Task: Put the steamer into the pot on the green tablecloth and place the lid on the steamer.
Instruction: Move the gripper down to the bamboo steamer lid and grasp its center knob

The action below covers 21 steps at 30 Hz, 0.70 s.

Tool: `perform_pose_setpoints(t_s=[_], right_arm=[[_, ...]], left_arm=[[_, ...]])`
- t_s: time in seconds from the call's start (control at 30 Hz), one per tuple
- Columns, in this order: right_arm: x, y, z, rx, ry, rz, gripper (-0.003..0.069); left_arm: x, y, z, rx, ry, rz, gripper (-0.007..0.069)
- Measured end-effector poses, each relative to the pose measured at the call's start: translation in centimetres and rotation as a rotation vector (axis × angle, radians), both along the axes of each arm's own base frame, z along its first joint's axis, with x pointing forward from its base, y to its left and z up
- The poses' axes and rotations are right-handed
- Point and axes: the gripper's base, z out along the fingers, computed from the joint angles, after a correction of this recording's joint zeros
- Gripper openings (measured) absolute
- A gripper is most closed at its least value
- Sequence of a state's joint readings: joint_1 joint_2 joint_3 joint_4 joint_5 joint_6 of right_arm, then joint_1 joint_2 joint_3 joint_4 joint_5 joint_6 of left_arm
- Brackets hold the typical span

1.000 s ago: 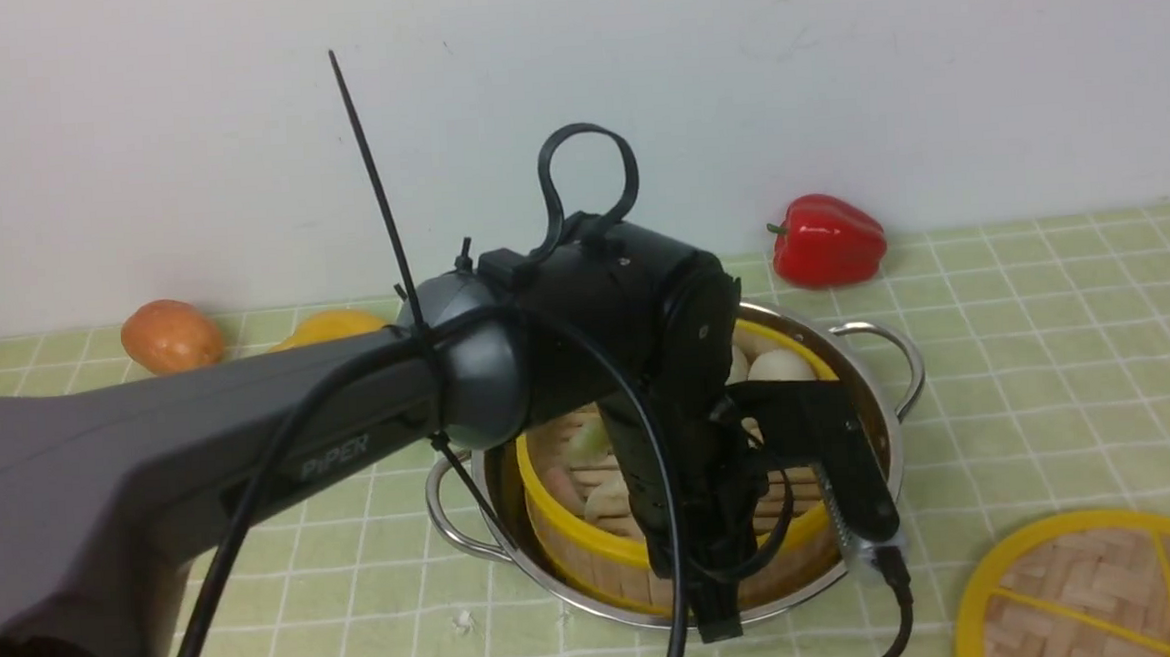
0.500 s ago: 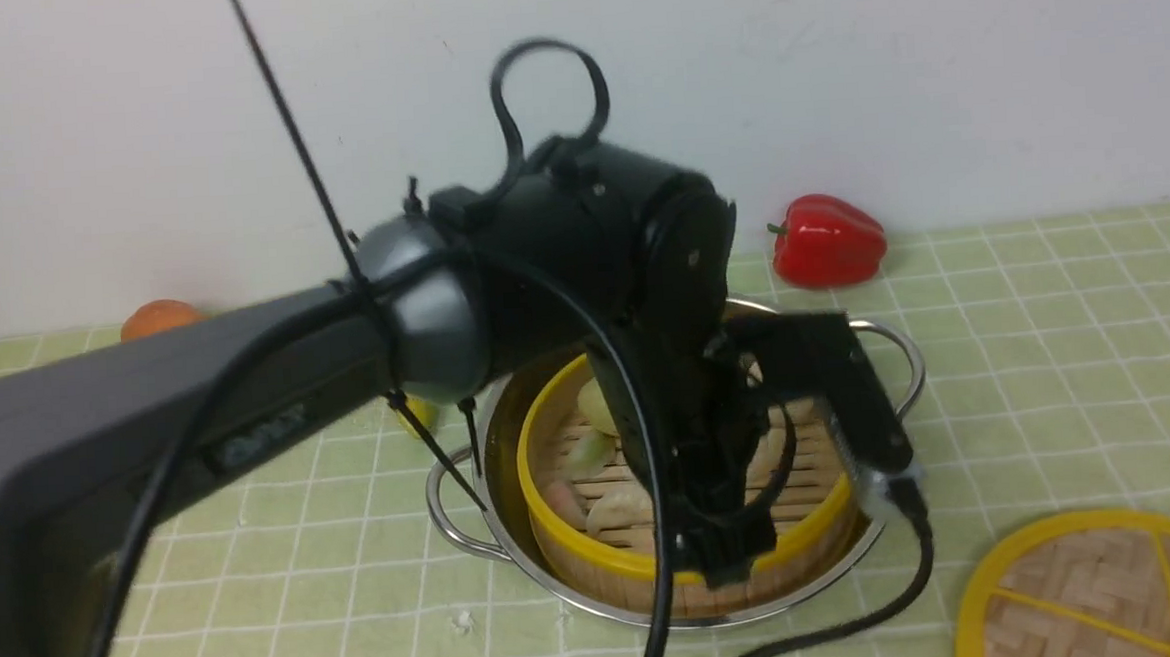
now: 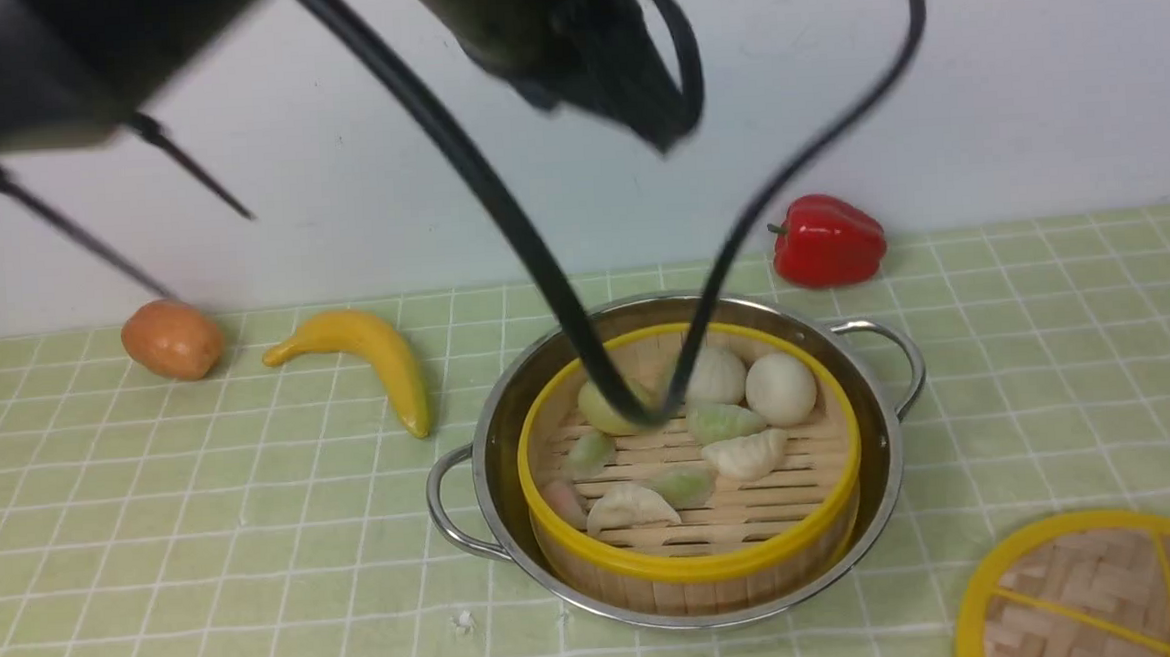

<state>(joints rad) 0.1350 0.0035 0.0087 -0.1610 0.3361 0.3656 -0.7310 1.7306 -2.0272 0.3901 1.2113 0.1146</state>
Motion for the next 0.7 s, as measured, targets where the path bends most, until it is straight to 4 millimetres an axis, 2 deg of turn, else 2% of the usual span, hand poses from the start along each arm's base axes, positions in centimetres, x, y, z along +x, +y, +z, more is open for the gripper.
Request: perform_pose_setpoints(t_s=[0.1,0.2,0.7], right_arm=[[0.0,0.0,0.0,0.000,0.000,0.000,0.0243],[0.0,0.0,0.0,0.000,0.000,0.000,0.0243],[0.0,0.0,0.0,0.000,0.000,0.000,0.0243]], left_arm=[[-1.0,1.1,2.4,-0.059,-0.061,0.026,-0.0023],[-1.5,1.6,3.3,-0.075,-0.082,0.034,-0.0023],[-1.0,1.2,2.6,-0.063,-0.074,0.037,0.0001]])
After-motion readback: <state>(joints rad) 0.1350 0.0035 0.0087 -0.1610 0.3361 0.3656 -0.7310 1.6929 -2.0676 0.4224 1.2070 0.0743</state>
